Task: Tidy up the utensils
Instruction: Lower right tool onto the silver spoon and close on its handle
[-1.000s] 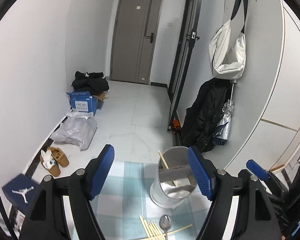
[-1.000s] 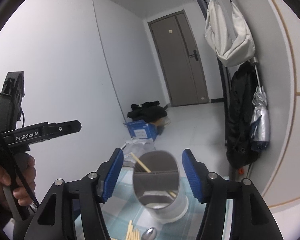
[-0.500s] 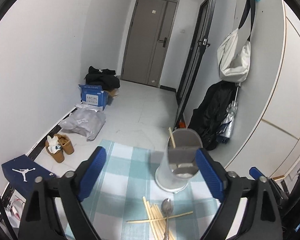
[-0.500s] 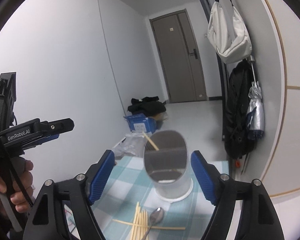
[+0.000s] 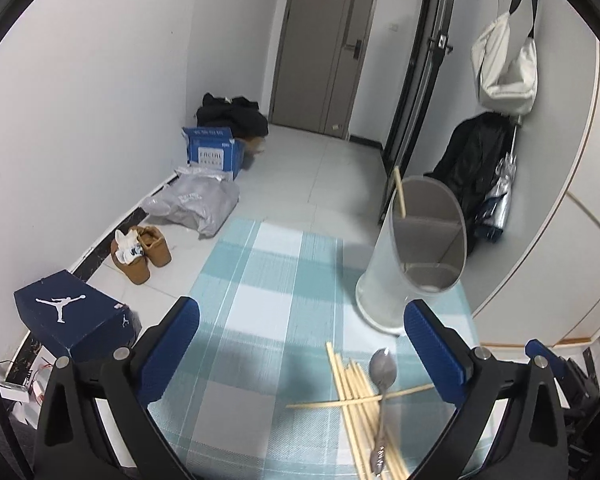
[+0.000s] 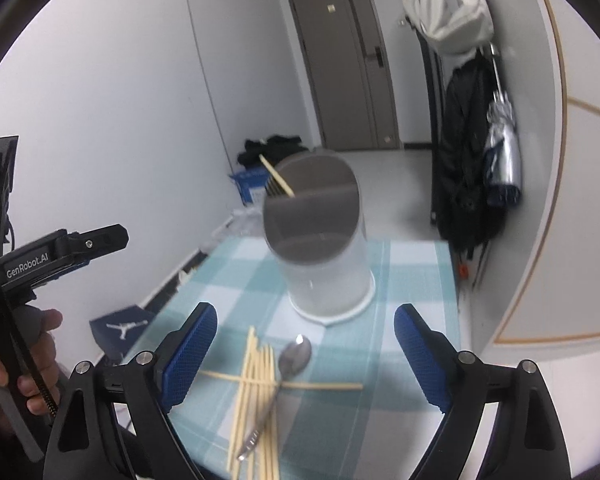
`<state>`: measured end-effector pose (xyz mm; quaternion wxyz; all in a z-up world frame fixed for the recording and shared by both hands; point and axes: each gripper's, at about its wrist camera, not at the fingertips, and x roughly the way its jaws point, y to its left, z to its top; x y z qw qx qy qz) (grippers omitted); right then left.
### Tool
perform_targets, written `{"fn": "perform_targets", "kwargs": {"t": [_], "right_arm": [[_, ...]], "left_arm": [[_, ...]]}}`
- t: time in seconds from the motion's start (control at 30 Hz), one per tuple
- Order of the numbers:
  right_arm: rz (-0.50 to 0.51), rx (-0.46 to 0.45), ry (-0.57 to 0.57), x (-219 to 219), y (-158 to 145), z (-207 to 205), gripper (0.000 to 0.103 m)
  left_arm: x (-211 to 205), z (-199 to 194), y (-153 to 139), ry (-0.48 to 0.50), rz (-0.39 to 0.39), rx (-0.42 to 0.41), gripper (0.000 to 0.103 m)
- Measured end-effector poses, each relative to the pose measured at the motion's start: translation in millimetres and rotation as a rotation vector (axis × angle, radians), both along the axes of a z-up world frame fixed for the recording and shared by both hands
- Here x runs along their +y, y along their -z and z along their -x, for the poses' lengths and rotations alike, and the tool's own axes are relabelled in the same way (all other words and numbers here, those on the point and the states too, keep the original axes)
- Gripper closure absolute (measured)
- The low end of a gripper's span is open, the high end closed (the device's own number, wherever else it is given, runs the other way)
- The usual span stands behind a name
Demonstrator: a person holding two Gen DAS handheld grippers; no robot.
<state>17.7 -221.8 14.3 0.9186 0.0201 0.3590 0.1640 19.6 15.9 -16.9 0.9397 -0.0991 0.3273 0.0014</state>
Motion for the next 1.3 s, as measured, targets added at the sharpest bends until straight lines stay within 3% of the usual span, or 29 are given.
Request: {"fn": "perform_targets", "kwargs": {"t": [0.43, 0.73, 0.97, 1.17, 1.3], "right_arm": [[0.052, 0.202, 0.027, 8, 56, -26, 0.012], [0.068, 0.334, 0.045, 25, 91, -56, 0.015], [0.107, 0.426, 0.026, 43, 119, -75, 0.039], [0.237, 0.394, -0.033, 68, 122, -73, 0.043], [0.304, 0.373, -0.039, 79, 123, -72, 0.064]], "left_arm": [[13, -13, 36, 0.025, 0.025, 0.124, 0.002], [21, -20, 41, 0.034, 0.040, 0.157, 0.002], [38, -26, 49, 0.020, 0.072, 0.207, 0.002], [46, -21, 45, 0.016, 0.045, 0.174, 0.002], [57, -26, 53, -0.007, 0.085, 0.216, 0.002]]}}
